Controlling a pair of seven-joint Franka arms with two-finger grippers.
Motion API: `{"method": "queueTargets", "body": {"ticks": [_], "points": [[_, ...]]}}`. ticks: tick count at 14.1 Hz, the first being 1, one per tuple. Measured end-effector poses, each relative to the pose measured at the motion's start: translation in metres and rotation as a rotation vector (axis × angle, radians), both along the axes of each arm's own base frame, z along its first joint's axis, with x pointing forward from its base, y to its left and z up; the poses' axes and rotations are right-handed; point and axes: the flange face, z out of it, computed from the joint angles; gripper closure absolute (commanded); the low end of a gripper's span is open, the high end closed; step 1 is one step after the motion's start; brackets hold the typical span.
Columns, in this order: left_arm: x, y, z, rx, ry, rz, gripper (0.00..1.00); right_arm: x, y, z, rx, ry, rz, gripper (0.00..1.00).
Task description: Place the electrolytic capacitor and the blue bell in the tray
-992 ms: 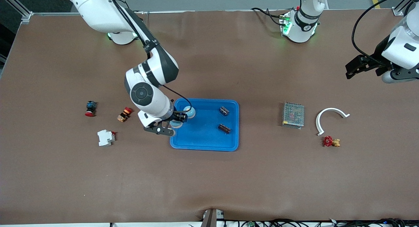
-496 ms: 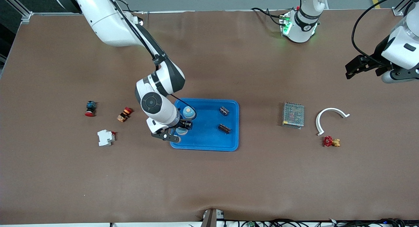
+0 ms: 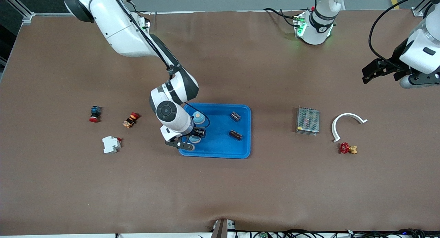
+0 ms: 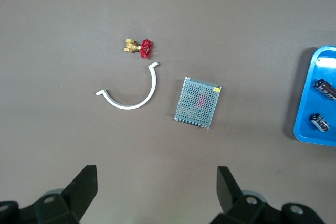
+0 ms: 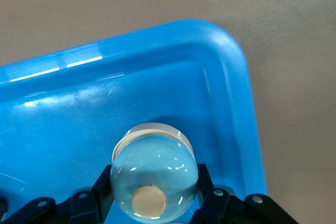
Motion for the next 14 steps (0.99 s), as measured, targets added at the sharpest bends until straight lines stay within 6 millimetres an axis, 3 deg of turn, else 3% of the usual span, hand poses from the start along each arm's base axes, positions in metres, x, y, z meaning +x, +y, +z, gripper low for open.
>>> {"method": "queueTargets", "body": {"ticks": [1,2,3,4,11,13,14], "points": [[0.000,0.000,0.000,0.000,0.000,0.000,0.00,-0.002,0.003,-0.004,-0.001,0.001,0.002,0.65],[0.000,0.000,0.000,0.000,0.000,0.000,0.00,-0.003,0.004,-0.005,-0.001,0.002,0.004,0.41],[0.000,0.000,0.000,0.000,0.000,0.000,0.00,-0.003,0.005,-0.006,-0.001,0.002,0.004,0.05],[0.000,0.000,0.000,0.000,0.000,0.000,0.00,-0.003,0.005,-0.005,-0.001,0.002,0.004,0.00],[0.000,0.000,-0.001,0.000,0.001,0.000,0.00,-0.002,0.007,0.006,-0.015,0.018,0.019,0.00],[0.000,-0.001,-0.001,0.000,0.002,-0.001,0.00,-0.002,0.008,0.030,-0.028,0.043,0.042,0.00],[0.000,-0.001,-0.001,0.000,0.002,-0.003,0.00,-0.002,0.007,0.051,-0.035,0.056,0.054,0.00]]}}
